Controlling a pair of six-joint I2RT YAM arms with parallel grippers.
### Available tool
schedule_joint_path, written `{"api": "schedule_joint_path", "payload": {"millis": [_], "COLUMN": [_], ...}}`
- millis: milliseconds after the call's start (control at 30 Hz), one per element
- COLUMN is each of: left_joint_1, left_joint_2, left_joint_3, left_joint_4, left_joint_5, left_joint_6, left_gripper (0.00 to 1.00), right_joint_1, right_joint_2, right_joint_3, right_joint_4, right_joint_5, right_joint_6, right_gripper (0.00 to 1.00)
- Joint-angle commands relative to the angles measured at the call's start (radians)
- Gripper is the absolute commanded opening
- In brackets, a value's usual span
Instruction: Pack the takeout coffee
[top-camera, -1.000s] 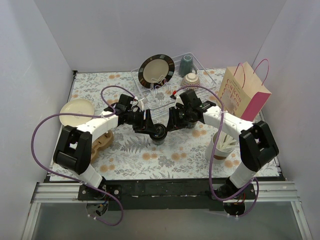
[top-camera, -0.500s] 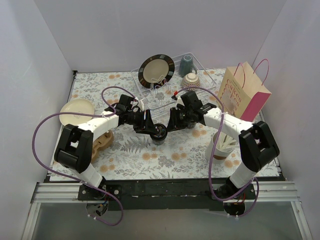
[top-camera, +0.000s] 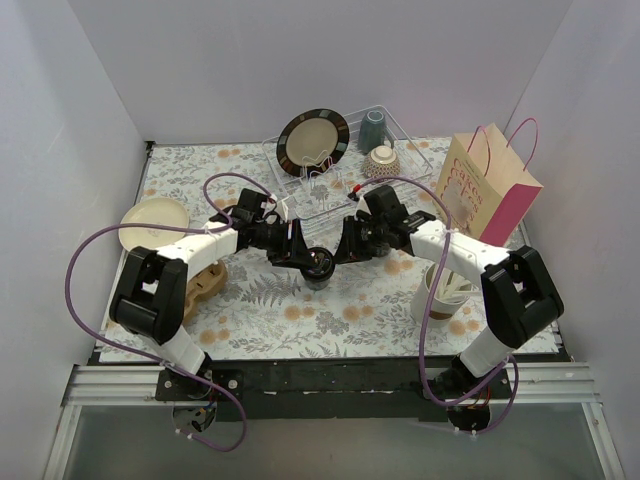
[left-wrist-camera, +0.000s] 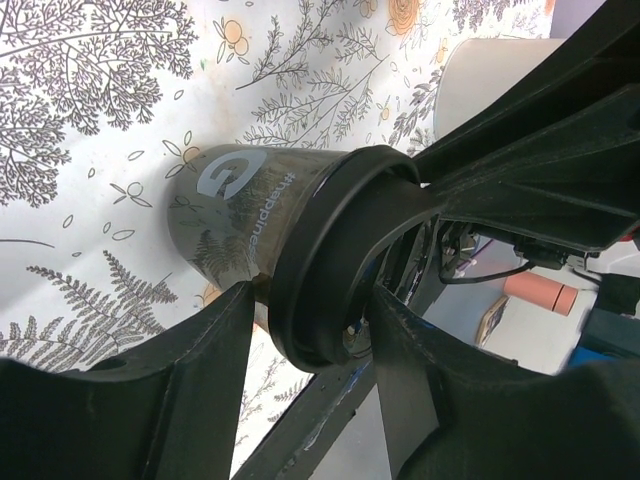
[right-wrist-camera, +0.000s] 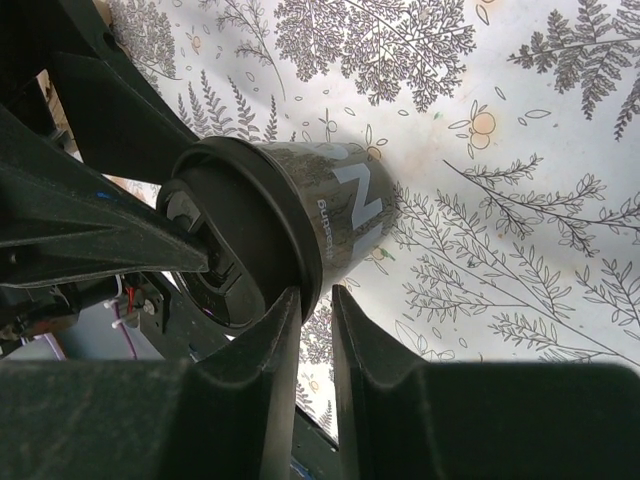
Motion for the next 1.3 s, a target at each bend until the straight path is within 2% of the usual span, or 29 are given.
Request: {"api": "schedule_joint_path", "payload": {"millis": [0, 100, 233, 367, 700, 867, 1267], "left_joint_1": [-0.01, -0.01, -0.01, -0.01, -0.01, -0.01, -0.01], "left_joint_2": [0.089, 0.105, 0.125, 0.143, 0.163, 0.181, 0.197], "left_joint_3": [-0.015, 0.017, 0.049, 0.068, 0.069, 0.082, 0.072], "left_joint_4": [-0.1, -0.114, -0.134, -0.154, -0.151, -0.161, -0.167], "left_joint_5": [-0.188, -0.191, -0.17, -0.151, -0.07, -0.071, -0.088], "left_joint_6": [0.091, 0.132, 0.198, 0.249, 0.28, 0.288, 0.295], "left_gripper": [0.45, 0.45, 0.46, 0.46, 0.46, 0.47, 0.46], "right_joint_1": [0.011, 0.007, -0.013, -0.043, -0.081, -0.081, -0.081], "right_joint_2": [0.008, 0.006, 0.012, 0.015, 0.104, 0.135, 0.161], "right_joint_3": [0.083, 0.201, 0.257, 0.246, 0.303, 0.312, 0.26], "right_joint_4": [-0.151, -0.211, -0.234, -0.217, -0.258, -0.278, -0.242], "right_joint_5": [0.091, 0.117, 0.125, 0.076, -0.177, -0.222, -0.22], "right_joint_6": [-0.025, -0.027, -0.045, -0.094, -0.258, -0.292, -0.295], "right_gripper": [0.28, 0.29, 0.29, 0.29, 0.31, 0.32, 0.29]}}
